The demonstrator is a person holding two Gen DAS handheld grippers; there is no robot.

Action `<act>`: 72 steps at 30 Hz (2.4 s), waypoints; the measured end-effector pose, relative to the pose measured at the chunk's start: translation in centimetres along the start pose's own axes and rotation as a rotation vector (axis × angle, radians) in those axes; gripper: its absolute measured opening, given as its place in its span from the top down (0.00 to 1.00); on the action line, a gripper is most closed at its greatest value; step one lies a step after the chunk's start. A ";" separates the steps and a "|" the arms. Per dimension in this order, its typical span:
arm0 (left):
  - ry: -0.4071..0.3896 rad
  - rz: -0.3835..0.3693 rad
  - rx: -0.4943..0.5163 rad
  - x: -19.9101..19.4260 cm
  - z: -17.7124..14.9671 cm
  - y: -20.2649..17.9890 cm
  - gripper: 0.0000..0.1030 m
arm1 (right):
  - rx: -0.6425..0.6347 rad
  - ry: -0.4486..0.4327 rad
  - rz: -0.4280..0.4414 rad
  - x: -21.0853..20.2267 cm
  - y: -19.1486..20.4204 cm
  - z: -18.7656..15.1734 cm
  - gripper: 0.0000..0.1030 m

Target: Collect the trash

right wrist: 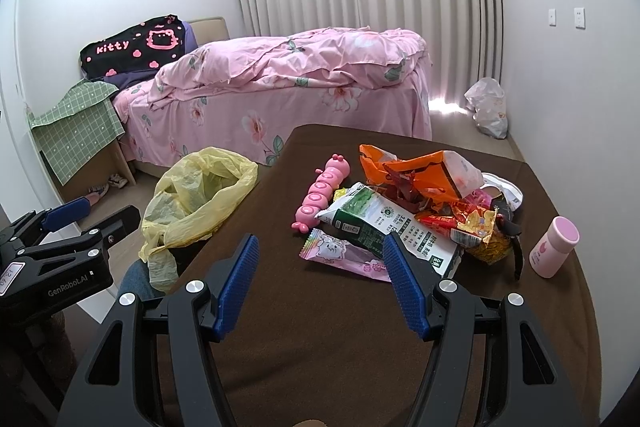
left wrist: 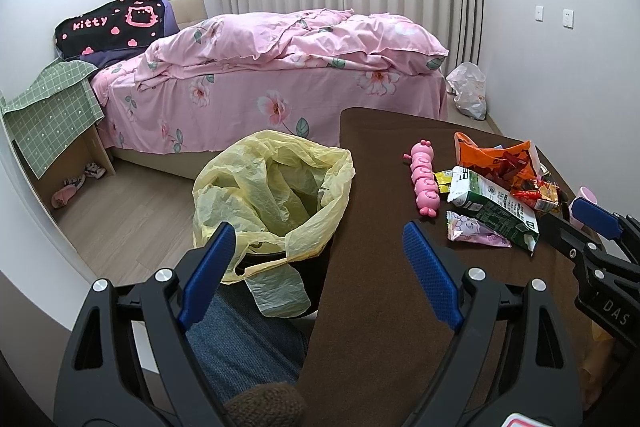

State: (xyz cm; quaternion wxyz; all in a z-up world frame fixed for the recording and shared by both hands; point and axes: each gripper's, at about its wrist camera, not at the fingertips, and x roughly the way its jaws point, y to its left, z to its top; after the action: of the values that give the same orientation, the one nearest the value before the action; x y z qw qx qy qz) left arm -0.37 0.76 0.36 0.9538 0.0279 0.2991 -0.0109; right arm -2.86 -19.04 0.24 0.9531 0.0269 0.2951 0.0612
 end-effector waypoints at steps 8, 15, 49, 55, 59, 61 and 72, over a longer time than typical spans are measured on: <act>0.000 0.001 -0.003 0.0 0.0 0.4 0.20 | 0.000 0.000 -0.001 0.0 -0.1 0.0 0.41; -0.006 -0.003 -0.001 0.0 0.1 0.6 0.20 | -0.002 0.000 -0.003 0.0 -0.2 0.0 0.41; 0.067 -0.542 0.202 13.8 5.7 -18.4 0.47 | 0.125 0.104 -0.300 4.5 -18.6 -3.9 0.41; 0.118 -0.608 0.161 14.0 6.2 -16.6 0.70 | 0.111 0.097 -0.277 5.1 -18.3 -3.5 0.41; 0.110 -0.615 0.154 11.8 5.9 -14.2 0.70 | 0.105 0.084 -0.262 5.2 -17.6 -2.9 0.41; 0.122 -0.619 0.157 10.9 5.1 -13.1 0.71 | 0.102 0.079 -0.251 5.2 -17.1 -2.7 0.41; 0.159 -0.652 0.080 9.1 1.7 -8.1 0.71 | -0.051 0.103 -0.079 7.3 -13.7 -0.2 0.41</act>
State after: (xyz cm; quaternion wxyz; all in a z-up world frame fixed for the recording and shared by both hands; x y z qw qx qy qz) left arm 7.77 -7.46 -3.82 0.8719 -0.0309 0.3651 -0.3249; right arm 4.38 -31.64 -5.17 0.9387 -0.0121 0.3430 0.0323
